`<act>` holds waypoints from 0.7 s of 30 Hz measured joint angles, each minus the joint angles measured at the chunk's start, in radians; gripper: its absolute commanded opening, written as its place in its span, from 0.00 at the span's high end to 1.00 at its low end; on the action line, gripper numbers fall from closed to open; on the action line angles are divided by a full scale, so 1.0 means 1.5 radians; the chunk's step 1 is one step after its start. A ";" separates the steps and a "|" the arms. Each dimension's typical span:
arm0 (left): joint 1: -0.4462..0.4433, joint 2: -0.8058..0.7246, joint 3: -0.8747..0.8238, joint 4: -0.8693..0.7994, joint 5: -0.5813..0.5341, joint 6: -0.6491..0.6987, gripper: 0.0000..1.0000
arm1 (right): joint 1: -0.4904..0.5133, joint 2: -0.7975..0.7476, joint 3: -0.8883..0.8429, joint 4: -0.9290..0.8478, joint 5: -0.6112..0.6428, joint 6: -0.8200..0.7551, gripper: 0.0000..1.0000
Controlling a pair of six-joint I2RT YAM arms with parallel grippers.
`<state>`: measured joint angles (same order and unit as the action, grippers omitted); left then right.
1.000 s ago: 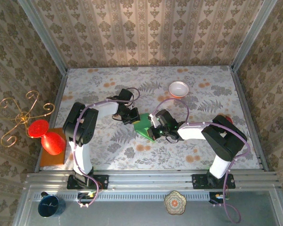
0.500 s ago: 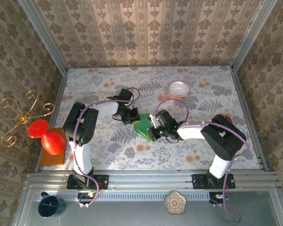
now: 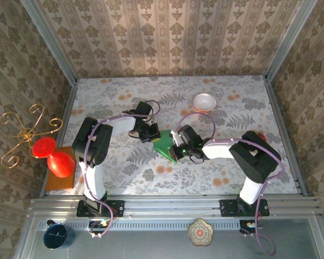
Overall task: Fold a paper plane with a square sheet of paper (pick it up from the middle)
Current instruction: Third fold the triangle at the center of the table.
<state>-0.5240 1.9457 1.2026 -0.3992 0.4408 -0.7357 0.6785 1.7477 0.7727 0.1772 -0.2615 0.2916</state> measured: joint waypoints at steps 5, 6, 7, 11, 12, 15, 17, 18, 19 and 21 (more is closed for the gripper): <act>-0.004 -0.027 0.000 -0.020 -0.018 -0.001 0.85 | 0.000 0.000 0.001 -0.002 0.000 0.000 0.98; -0.005 -0.040 -0.001 -0.022 -0.024 -0.001 0.84 | 0.000 0.000 0.001 -0.002 0.000 0.000 0.98; -0.005 -0.057 -0.003 -0.021 -0.031 -0.003 0.84 | 0.000 0.001 0.002 -0.003 0.000 0.001 0.98; -0.008 -0.126 -0.026 -0.014 -0.046 -0.019 0.84 | 0.000 0.005 0.009 -0.010 0.000 0.009 0.98; -0.011 -0.142 -0.037 -0.011 -0.049 -0.026 0.84 | 0.000 0.005 0.010 -0.011 0.000 0.014 0.98; -0.026 -0.172 -0.072 0.008 -0.050 -0.054 0.84 | -0.001 0.007 0.013 -0.014 0.000 0.022 0.98; -0.038 -0.181 -0.103 0.030 -0.050 -0.078 0.85 | -0.001 0.009 0.014 -0.014 0.000 0.026 0.98; -0.043 -0.182 -0.119 0.040 -0.049 -0.090 0.85 | -0.001 0.010 0.016 -0.014 0.000 0.031 0.98; -0.049 -0.182 -0.135 0.049 -0.048 -0.101 0.85 | -0.001 0.012 0.018 -0.014 0.000 0.032 0.98; -0.056 -0.182 -0.155 0.057 -0.045 -0.120 0.86 | -0.001 0.015 0.022 -0.014 -0.001 0.035 0.98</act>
<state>-0.6075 1.6733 0.9703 -0.3138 0.3737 -0.9150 0.6777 1.7706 0.8055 0.1558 -0.2623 0.3447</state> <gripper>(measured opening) 0.145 0.067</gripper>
